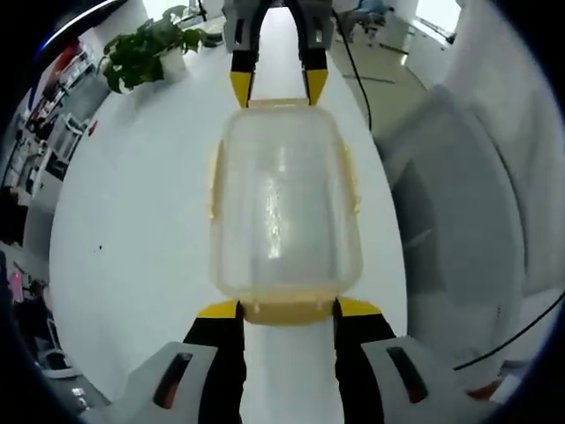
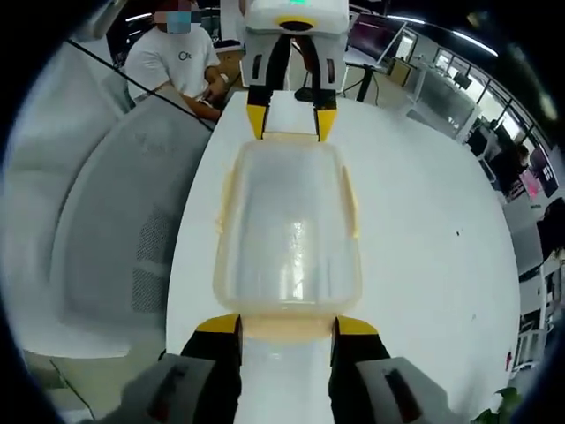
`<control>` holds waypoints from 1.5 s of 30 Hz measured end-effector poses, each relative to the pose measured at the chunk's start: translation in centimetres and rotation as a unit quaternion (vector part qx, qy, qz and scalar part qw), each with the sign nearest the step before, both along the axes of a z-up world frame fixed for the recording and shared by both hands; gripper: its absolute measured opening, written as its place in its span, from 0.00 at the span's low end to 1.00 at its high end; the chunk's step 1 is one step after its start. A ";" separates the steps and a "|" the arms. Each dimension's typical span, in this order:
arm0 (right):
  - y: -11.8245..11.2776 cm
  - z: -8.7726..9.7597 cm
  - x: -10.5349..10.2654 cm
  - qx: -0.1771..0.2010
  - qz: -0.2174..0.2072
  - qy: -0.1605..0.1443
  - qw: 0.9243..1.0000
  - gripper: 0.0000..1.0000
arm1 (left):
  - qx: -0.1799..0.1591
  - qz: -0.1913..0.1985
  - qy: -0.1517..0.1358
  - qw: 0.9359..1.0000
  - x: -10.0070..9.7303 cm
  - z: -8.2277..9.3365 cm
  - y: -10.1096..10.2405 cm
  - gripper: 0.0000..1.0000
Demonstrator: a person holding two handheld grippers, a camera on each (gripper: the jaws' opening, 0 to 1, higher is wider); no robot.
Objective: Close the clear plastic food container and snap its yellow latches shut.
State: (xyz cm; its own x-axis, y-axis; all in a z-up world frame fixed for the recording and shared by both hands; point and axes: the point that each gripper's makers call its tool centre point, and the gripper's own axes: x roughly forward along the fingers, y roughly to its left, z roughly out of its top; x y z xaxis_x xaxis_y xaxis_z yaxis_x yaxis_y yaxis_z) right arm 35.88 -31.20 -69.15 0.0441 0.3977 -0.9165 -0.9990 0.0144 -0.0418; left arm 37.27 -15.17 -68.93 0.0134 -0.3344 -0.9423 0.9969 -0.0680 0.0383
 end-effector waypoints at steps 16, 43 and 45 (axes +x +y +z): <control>-3.0 -2.1 0.6 -0.011 -0.004 0.006 1.000 0.37 | 0.006 -0.003 -0.001 1.000 0.8 -1.9 -3.0 0.37; -4.3 -5.2 0.7 -0.027 -0.003 0.012 1.000 0.37 | 0.017 -0.011 0.005 1.000 0.9 -5.0 -4.2 0.37; -4.2 -5.2 0.7 -0.026 -0.002 0.014 1.000 0.37 | 0.020 -0.013 0.006 1.000 0.9 -5.1 -4.1 0.37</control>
